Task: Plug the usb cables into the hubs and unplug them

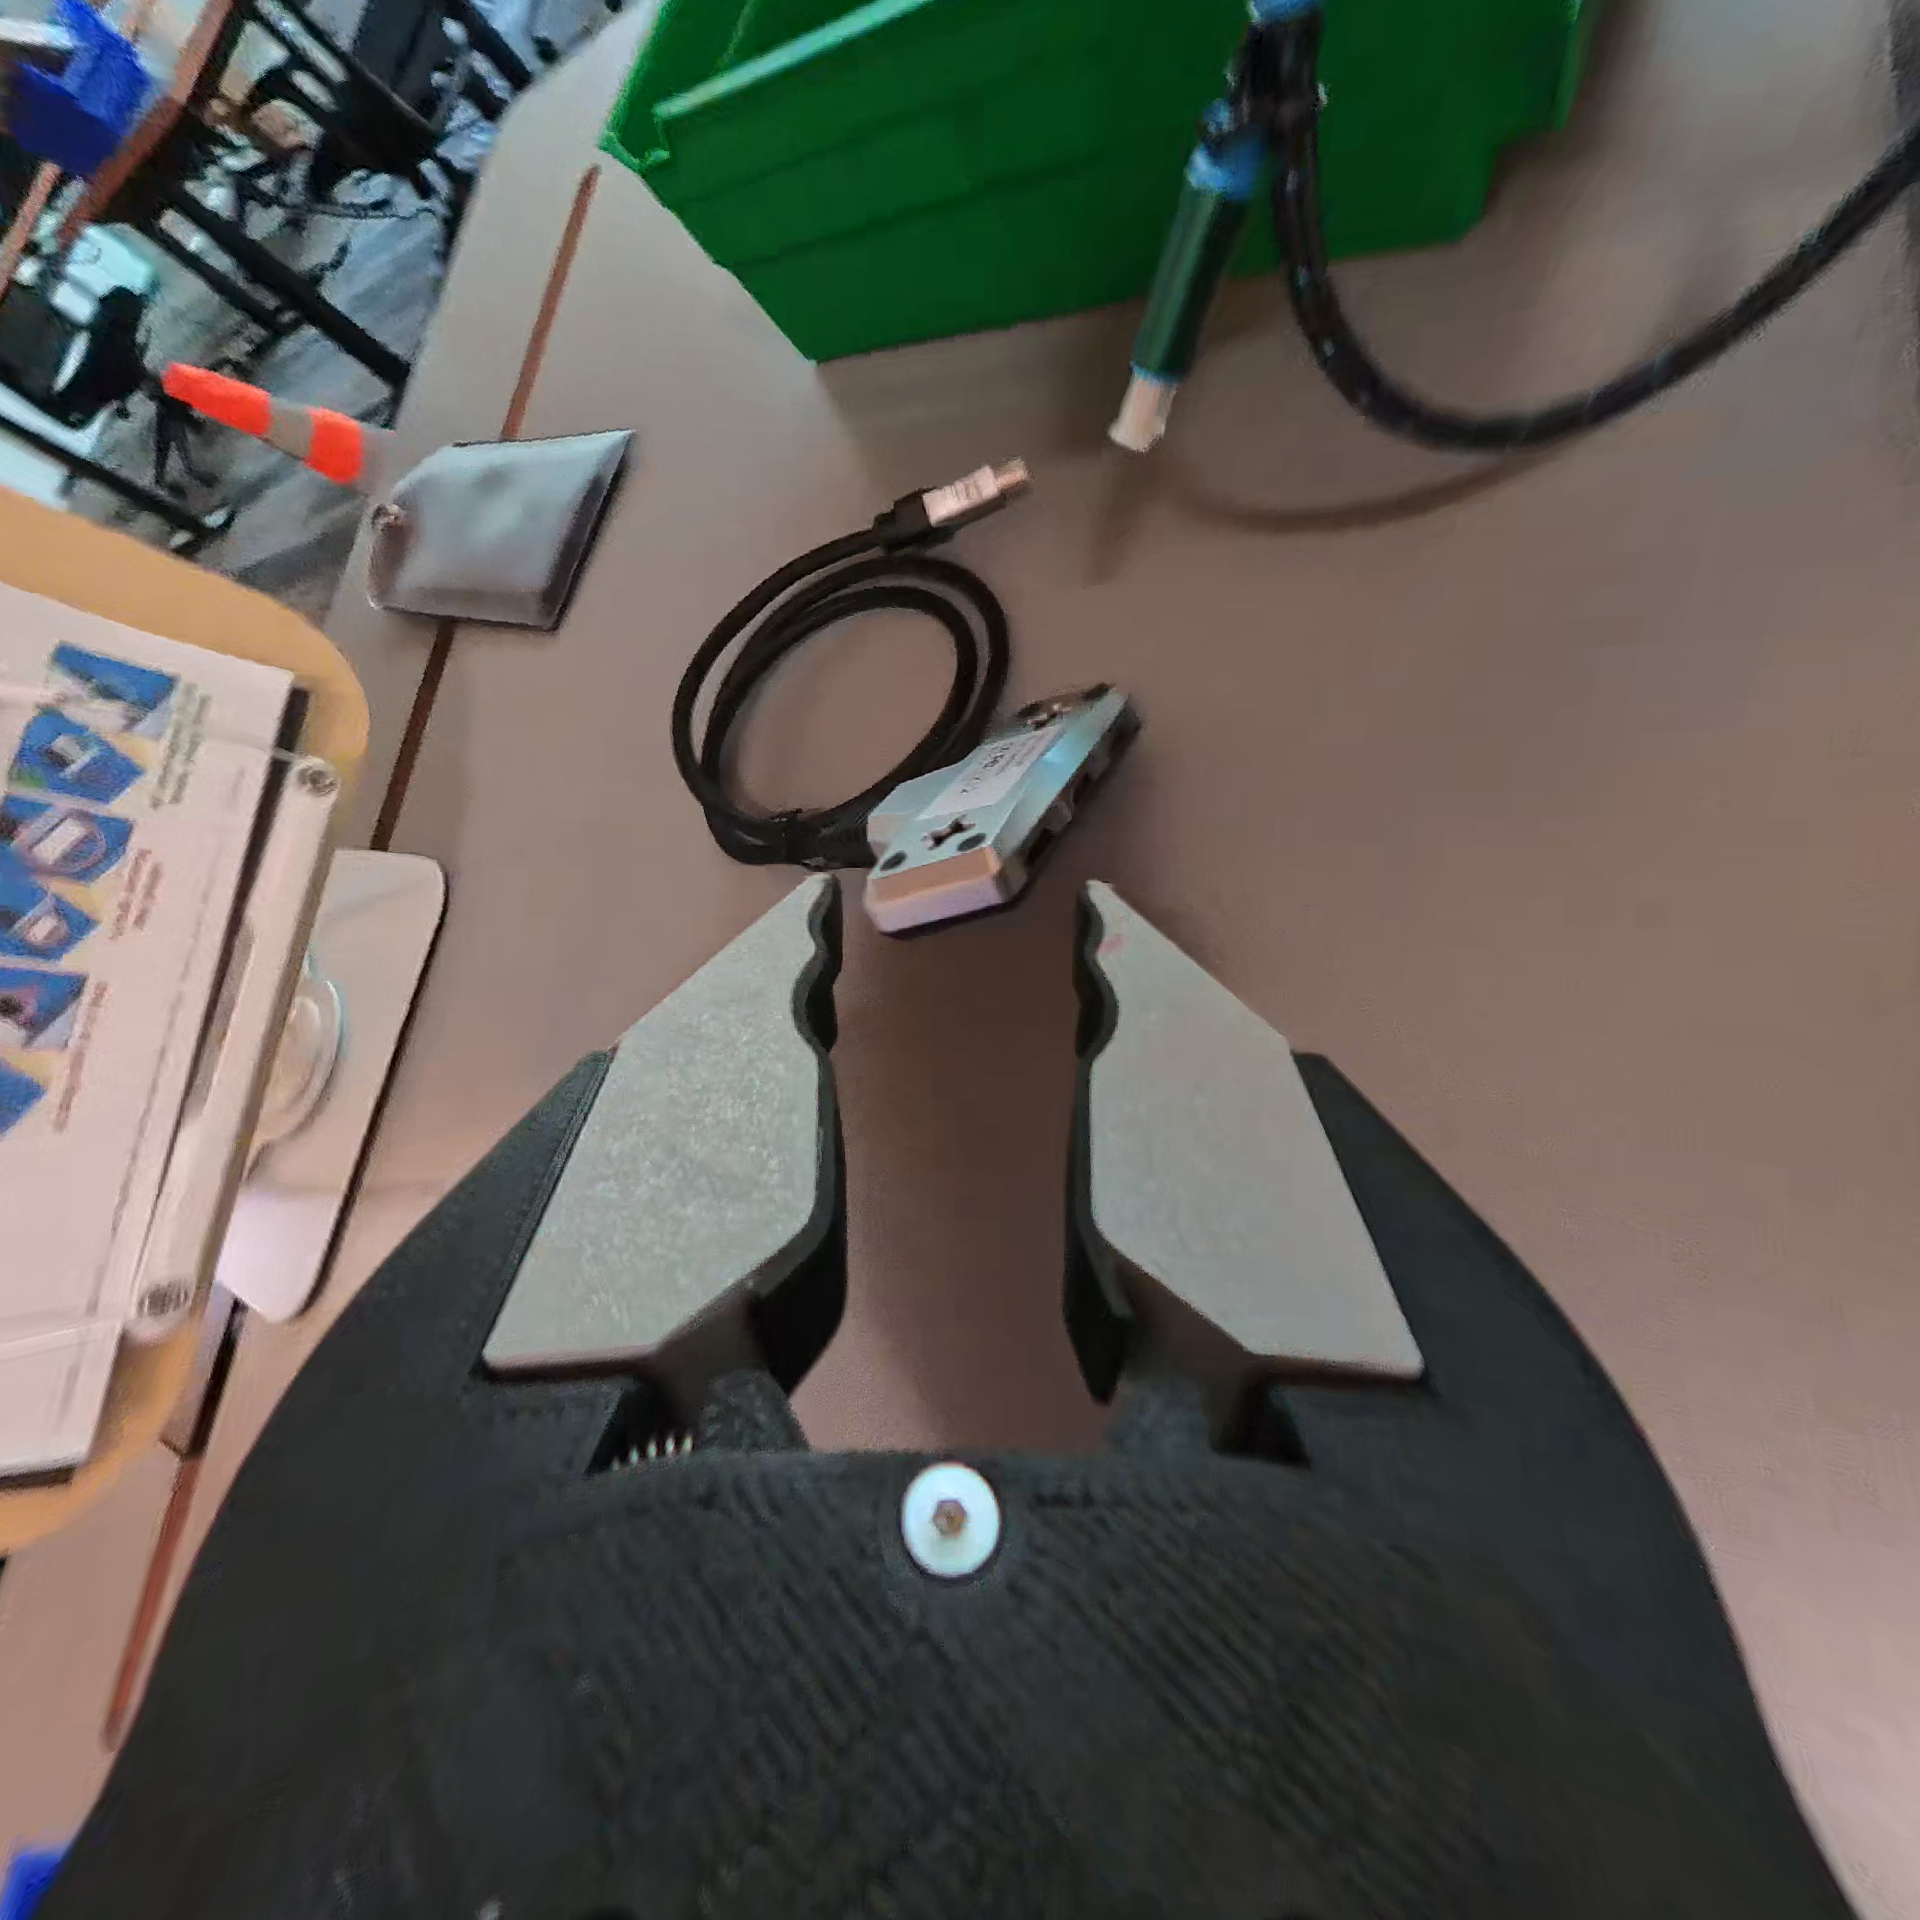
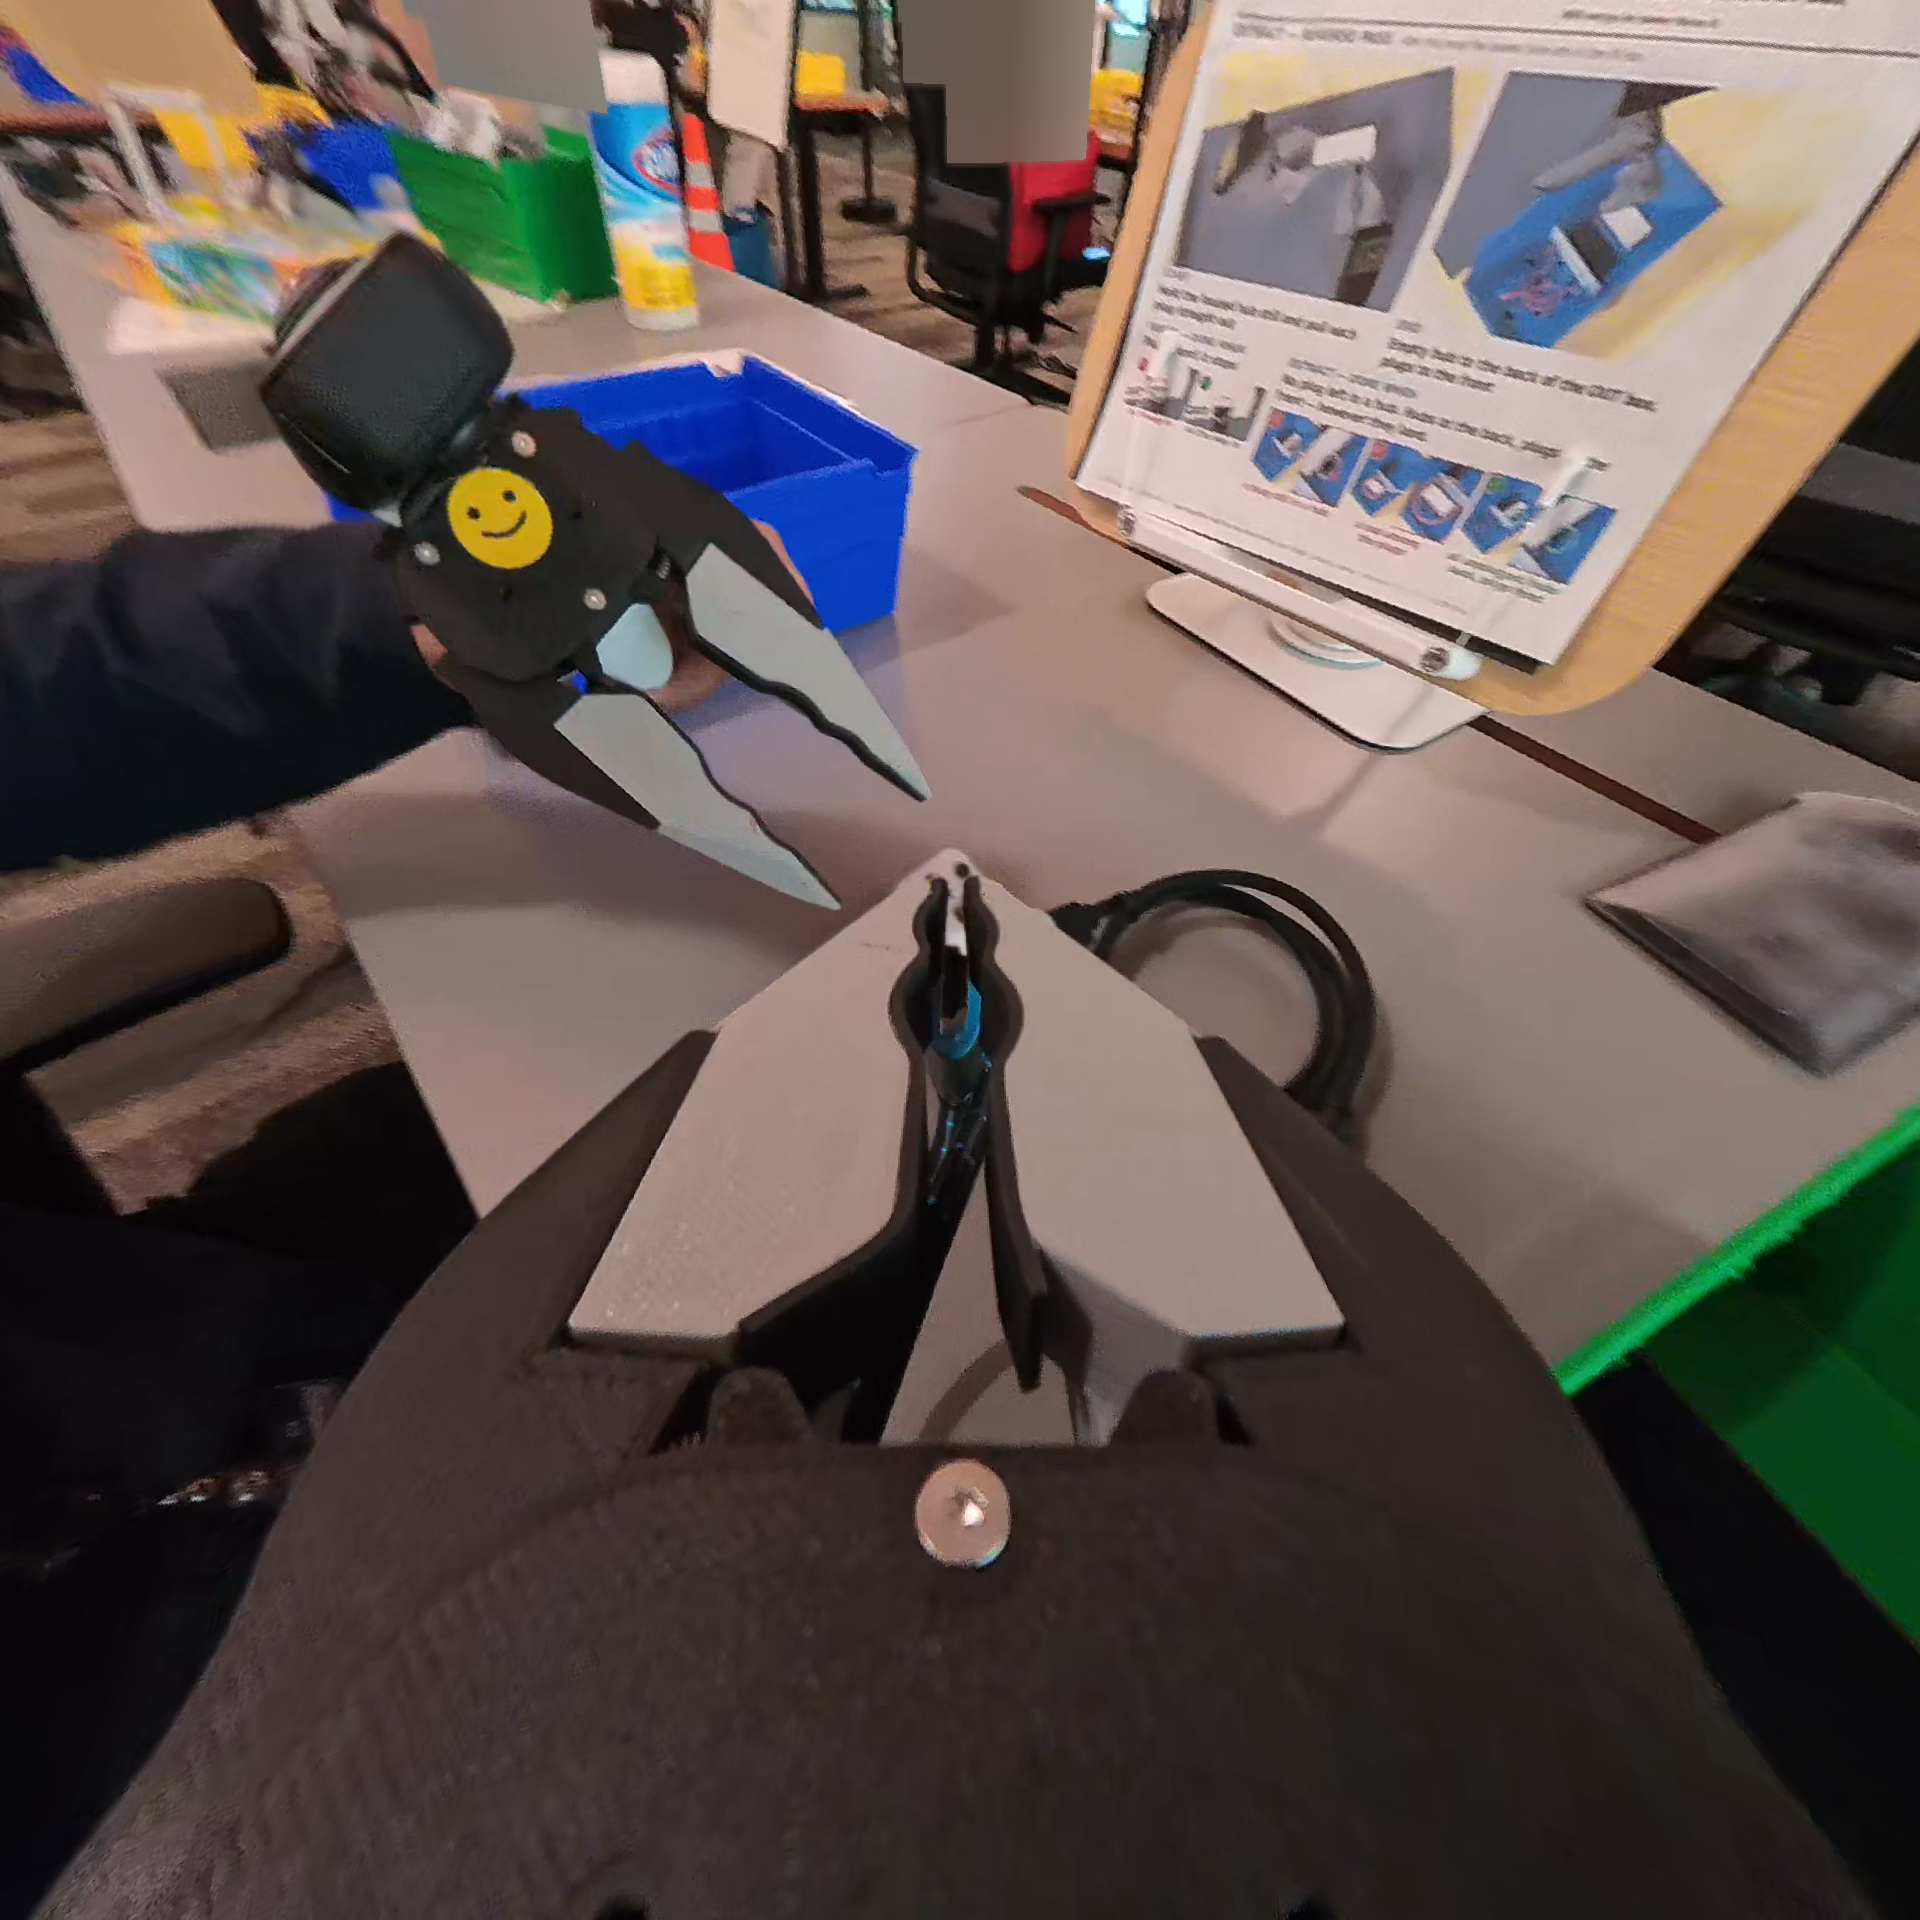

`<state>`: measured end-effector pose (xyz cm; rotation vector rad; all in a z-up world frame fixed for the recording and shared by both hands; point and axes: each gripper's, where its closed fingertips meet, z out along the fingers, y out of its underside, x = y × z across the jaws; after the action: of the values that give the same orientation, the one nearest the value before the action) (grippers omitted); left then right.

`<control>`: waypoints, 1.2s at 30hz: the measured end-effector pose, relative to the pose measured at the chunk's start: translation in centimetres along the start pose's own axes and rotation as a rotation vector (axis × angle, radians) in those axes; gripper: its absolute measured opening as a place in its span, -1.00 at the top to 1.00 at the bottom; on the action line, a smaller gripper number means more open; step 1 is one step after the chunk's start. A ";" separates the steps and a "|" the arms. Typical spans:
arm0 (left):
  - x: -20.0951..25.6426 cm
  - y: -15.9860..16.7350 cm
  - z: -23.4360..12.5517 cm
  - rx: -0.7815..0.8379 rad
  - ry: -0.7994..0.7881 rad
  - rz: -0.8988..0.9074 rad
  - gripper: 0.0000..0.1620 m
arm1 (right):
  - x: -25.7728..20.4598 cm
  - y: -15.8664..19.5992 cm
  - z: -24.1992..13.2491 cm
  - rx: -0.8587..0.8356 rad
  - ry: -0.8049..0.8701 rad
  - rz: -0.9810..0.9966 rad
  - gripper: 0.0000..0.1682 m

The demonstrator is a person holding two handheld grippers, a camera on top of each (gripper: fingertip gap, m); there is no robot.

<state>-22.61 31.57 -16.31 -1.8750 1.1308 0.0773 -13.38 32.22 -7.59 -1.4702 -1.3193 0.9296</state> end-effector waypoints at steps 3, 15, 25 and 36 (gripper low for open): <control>-0.5 1.3 2.0 -0.075 0.021 0.150 0.46 | 0.8 1.1 0.0 -0.069 0.083 -0.066 1.00; 0.6 0.9 5.8 -0.027 -0.003 0.700 0.69 | 2.8 4.1 1.0 -0.172 0.097 0.015 1.00; -1.7 0.1 1.6 0.023 -0.287 0.258 0.78 | 3.6 4.8 4.1 -0.317 0.224 -0.244 0.99; -3.1 2.0 -4.4 0.319 -0.370 -0.002 0.79 | -2.0 5.8 12.8 -0.248 0.012 -0.340 0.83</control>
<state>-27.47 30.09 -13.61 -1.5027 0.8309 0.2205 -24.04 32.09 -16.94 -1.3704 -1.6583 0.5506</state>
